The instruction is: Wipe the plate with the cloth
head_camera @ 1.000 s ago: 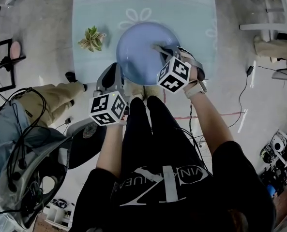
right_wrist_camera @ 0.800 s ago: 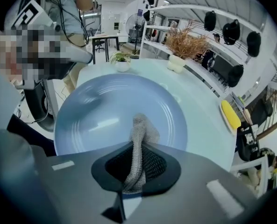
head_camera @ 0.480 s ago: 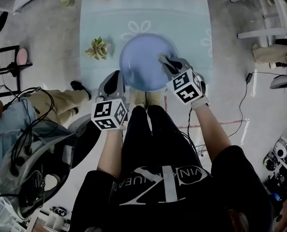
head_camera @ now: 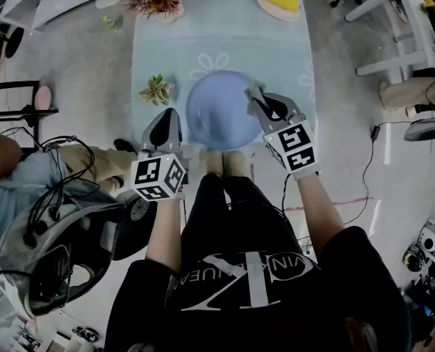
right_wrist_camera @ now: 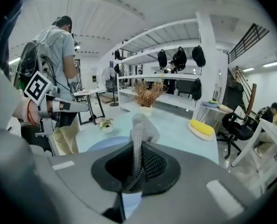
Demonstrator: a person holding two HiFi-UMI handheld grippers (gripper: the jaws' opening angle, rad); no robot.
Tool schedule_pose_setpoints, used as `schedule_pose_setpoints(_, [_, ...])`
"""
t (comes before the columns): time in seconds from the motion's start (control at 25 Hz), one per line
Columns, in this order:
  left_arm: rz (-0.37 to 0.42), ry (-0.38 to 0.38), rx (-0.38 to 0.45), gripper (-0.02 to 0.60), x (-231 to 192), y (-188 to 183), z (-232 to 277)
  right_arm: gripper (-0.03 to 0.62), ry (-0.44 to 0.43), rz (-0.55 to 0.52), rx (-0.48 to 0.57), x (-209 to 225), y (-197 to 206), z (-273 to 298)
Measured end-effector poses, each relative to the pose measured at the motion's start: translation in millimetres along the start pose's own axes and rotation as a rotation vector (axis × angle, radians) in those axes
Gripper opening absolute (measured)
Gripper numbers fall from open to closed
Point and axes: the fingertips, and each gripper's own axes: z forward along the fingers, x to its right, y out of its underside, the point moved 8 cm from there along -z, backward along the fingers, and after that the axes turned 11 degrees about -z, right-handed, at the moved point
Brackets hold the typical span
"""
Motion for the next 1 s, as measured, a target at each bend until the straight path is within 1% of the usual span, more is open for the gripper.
schedule_pose_setpoints(0.2, [0.046, 0.015, 0.074, 0.0, 10, -24, -16, 0.035, 0.044, 0.013, 0.092, 9, -23, -25])
schedule_pose_setpoints(0.4, [0.059, 0.035, 0.15, 0.0, 9, -46, -36, 0.035, 0.082, 0.004, 0.172, 3, -48, -41])
schedule_pose_setpoints(0.52, [0.074, 0.038, 0.192, 0.0, 18, -66, -38, 0.035, 0.096, 0.007, 0.214, 15, -61, -51])
schedule_pose_setpoints(0.68, [0.106, 0.042, 0.22, 0.0, 29, -86, -31, 0.035, 0.118, 0.014, 0.255, 33, -72, -59])
schedule_pose_setpoints(1.0, [0.157, 0.06, 0.271, 0.0, 42, -115, -46, 0.035, 0.148, 0.012, 0.313, 38, -91, -84])
